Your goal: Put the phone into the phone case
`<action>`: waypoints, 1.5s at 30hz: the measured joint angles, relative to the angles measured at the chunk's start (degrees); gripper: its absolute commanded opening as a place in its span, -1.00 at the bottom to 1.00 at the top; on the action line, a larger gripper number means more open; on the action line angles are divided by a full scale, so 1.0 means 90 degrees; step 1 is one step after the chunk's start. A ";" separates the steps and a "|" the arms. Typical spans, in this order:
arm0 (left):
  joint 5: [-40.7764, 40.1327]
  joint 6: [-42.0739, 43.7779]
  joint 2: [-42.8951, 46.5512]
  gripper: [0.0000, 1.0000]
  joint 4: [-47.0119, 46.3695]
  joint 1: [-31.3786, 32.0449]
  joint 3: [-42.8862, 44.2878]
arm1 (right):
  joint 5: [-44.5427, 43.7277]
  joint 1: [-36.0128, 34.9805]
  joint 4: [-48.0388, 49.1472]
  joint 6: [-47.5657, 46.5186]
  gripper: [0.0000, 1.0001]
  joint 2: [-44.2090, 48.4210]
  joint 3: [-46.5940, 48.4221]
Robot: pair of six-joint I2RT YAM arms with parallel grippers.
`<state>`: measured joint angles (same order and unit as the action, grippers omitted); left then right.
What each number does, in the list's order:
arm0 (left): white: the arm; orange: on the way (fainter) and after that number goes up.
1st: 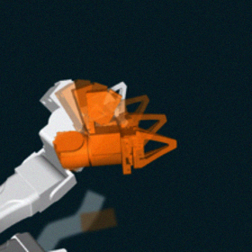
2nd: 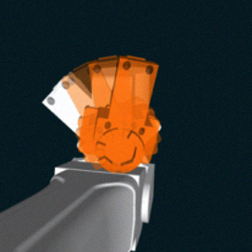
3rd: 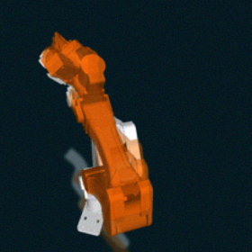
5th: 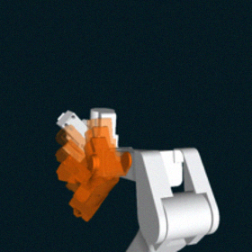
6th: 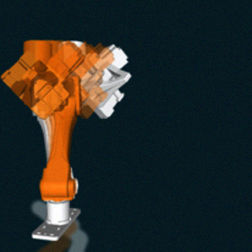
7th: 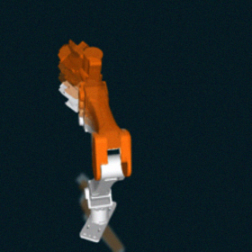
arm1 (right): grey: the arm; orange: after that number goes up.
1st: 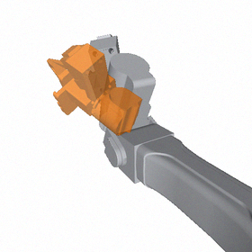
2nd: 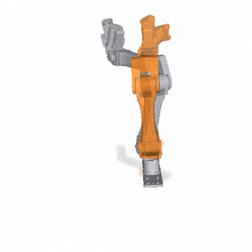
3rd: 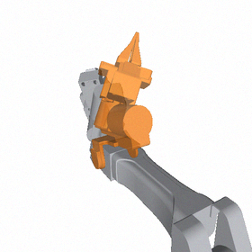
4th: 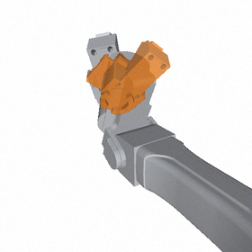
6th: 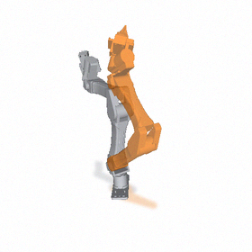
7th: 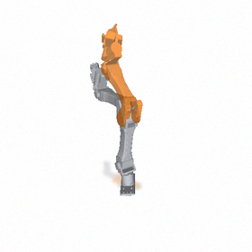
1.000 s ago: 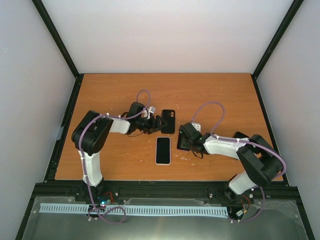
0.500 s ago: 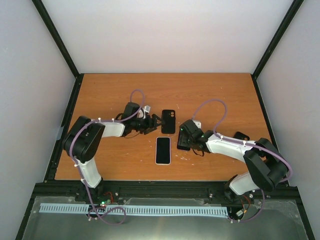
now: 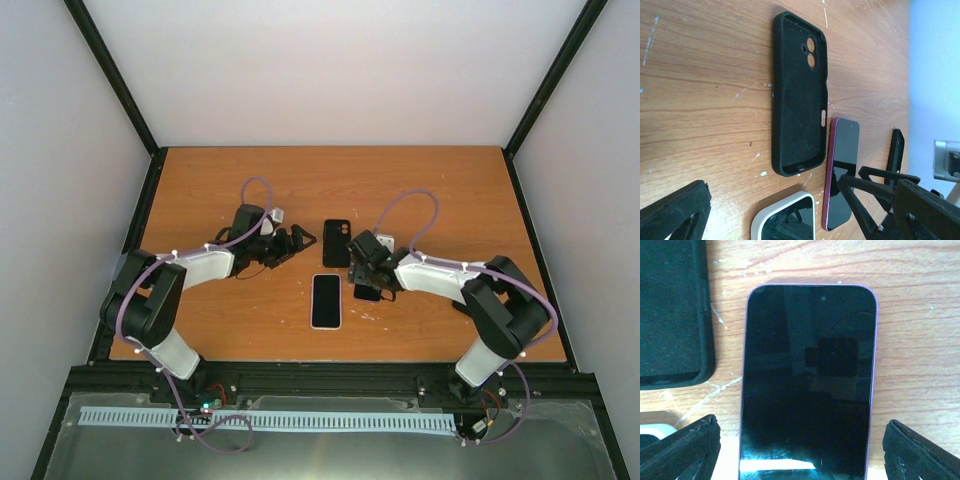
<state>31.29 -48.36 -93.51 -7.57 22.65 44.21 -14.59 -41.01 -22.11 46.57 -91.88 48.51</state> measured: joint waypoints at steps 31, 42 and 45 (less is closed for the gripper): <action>-0.0442 0.0270 0.0175 0.99 0.0367 -0.0002 -0.0146 | -0.0102 0.0022 0.0121 -0.0352 0.66 -0.0622 0.0355; -0.0576 0.0270 0.0328 0.99 0.0386 -0.0058 -0.0216 | 0.0189 -0.0029 0.0053 -0.0512 0.94 -0.0758 0.0600; -0.0576 0.0270 0.0328 0.99 0.0389 -0.0061 -0.0274 | 0.0209 -0.0061 0.0046 -0.0537 0.93 -0.0867 0.0658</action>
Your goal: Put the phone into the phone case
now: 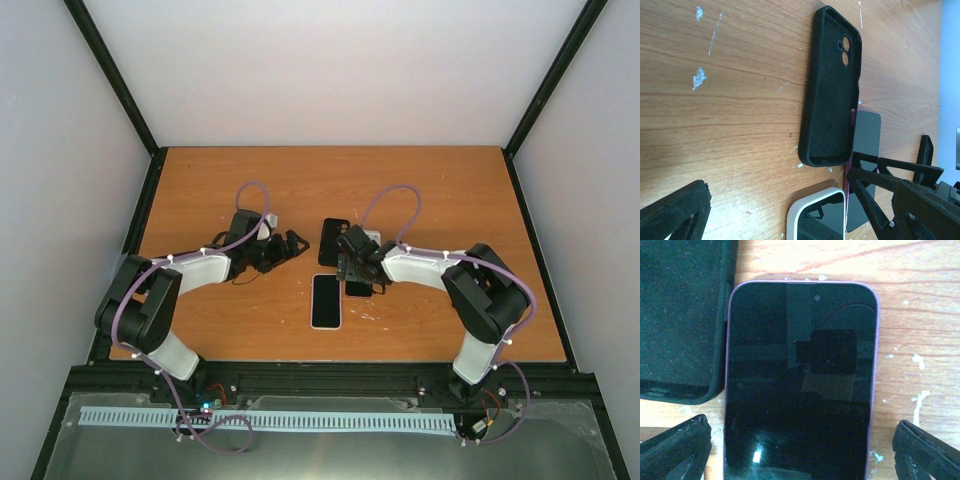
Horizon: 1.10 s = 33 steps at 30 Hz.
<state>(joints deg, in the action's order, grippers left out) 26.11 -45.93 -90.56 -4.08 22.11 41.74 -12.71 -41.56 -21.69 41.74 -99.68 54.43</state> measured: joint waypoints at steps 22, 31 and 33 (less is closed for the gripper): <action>0.0002 0.0000 0.0000 0.99 0.0000 -0.0032 -0.0005 | -0.0474 -0.0138 -0.0406 -0.0117 0.40 -0.0602 0.0634; 0.0107 0.0000 -0.0002 0.98 -0.0024 -0.0063 -0.0005 | -0.0510 -0.0136 -0.0311 -0.0192 0.26 -0.0469 0.0478; 0.0248 -0.0002 -0.0022 0.97 -0.0073 -0.0100 -0.0005 | -0.0500 -0.0136 -0.0369 -0.0209 0.25 -0.0389 0.0410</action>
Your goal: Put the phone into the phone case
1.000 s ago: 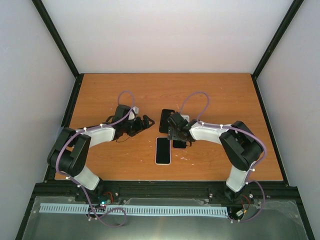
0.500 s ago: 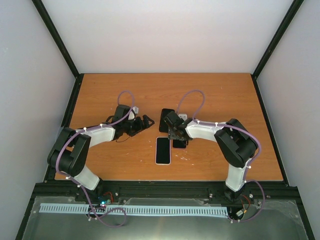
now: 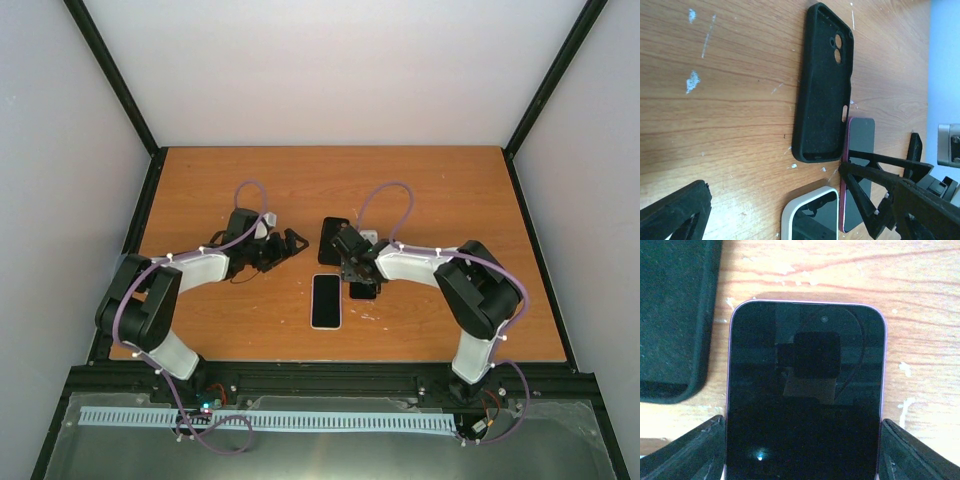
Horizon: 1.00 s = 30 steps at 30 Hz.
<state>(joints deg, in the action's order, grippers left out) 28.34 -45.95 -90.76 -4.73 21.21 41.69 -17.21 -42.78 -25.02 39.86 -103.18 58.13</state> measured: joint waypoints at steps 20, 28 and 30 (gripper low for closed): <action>0.0357 -0.0005 -0.0202 0.93 -0.0085 -0.0408 0.0274 | 0.1719 0.0619 0.1564 -0.0284 0.16 0.0532 0.0165; 0.0342 -0.0005 -0.0330 0.92 -0.0080 -0.0430 0.0461 | 0.2331 0.0901 0.2480 -0.0214 0.12 -0.0260 0.0784; 0.0340 -0.0005 -0.0338 0.92 -0.0078 -0.0430 0.0476 | 0.2370 0.0916 0.2642 -0.0214 0.12 -0.0430 0.0848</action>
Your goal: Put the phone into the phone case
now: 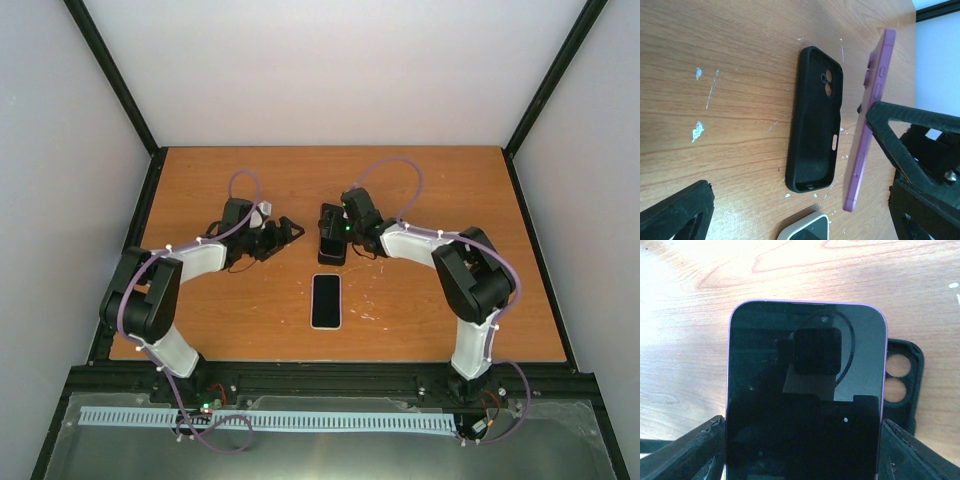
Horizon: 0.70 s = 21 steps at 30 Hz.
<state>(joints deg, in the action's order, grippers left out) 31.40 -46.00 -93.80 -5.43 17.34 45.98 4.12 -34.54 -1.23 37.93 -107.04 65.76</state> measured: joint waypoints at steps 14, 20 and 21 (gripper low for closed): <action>-0.0002 0.0000 -0.0073 0.87 0.0002 -0.0022 0.0044 | -0.0078 0.0007 0.0770 -0.0010 0.10 -0.0561 -0.0153; 0.0015 0.0000 -0.0073 0.81 -0.0002 -0.0022 0.0044 | -0.0100 0.0007 0.1299 0.0192 0.10 -0.0442 -0.0673; 0.0024 0.0000 -0.0085 0.79 -0.0007 -0.0022 0.0044 | -0.0102 0.0007 0.1362 0.0228 0.10 -0.0410 -0.0731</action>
<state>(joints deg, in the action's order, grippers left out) 31.62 -46.00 -94.56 -5.50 17.15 46.37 3.20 -34.48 11.03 39.99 -110.74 59.18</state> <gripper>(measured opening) 0.915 0.740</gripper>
